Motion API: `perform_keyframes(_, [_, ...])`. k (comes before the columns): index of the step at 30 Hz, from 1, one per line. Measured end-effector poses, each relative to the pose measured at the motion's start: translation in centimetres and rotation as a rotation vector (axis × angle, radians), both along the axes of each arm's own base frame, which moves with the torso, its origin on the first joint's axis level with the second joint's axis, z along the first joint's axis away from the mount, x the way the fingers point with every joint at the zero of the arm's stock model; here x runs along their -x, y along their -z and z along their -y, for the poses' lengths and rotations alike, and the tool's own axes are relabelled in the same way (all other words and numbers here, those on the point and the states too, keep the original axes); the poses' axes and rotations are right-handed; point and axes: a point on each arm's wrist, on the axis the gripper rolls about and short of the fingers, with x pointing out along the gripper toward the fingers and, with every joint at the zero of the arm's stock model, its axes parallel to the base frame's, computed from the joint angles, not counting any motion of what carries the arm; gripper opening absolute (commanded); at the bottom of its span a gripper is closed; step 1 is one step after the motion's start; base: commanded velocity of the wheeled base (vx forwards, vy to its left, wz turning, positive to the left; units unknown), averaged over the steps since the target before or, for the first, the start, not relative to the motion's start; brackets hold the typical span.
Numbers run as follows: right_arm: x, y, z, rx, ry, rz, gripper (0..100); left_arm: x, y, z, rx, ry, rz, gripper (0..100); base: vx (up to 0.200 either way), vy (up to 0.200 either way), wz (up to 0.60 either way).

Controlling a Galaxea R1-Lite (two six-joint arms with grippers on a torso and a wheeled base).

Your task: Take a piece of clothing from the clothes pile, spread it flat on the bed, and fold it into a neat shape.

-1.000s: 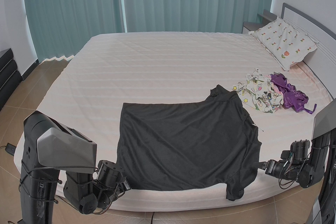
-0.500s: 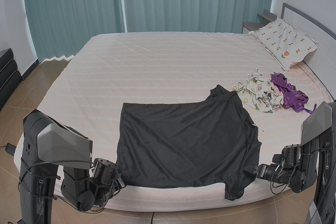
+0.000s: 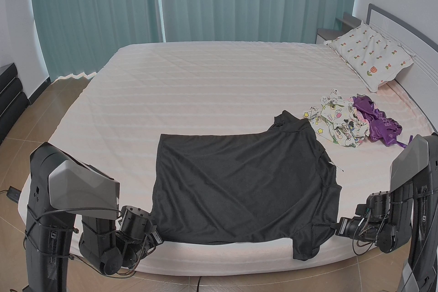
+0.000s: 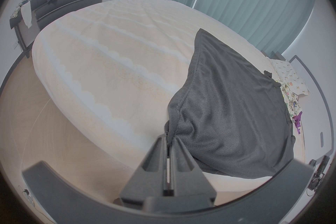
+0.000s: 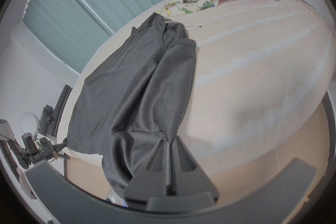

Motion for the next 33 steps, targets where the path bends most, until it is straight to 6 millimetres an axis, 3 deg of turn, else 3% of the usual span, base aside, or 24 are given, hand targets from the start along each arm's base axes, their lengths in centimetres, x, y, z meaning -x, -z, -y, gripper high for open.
perform_keyframes(13, [2.6,-3.0,3.1,-0.035,-0.024,0.038,0,0.2,-0.1,-0.3,-0.007,-0.002,-0.006,0,0.000,0.000,0.00])
perform_keyframes(33, [3.6,-6.0,5.3,-0.116,-0.091,0.169,0,1.9,-3.8,-1.0,-0.008,0.031,0.041,0,0.000,0.000,0.00])
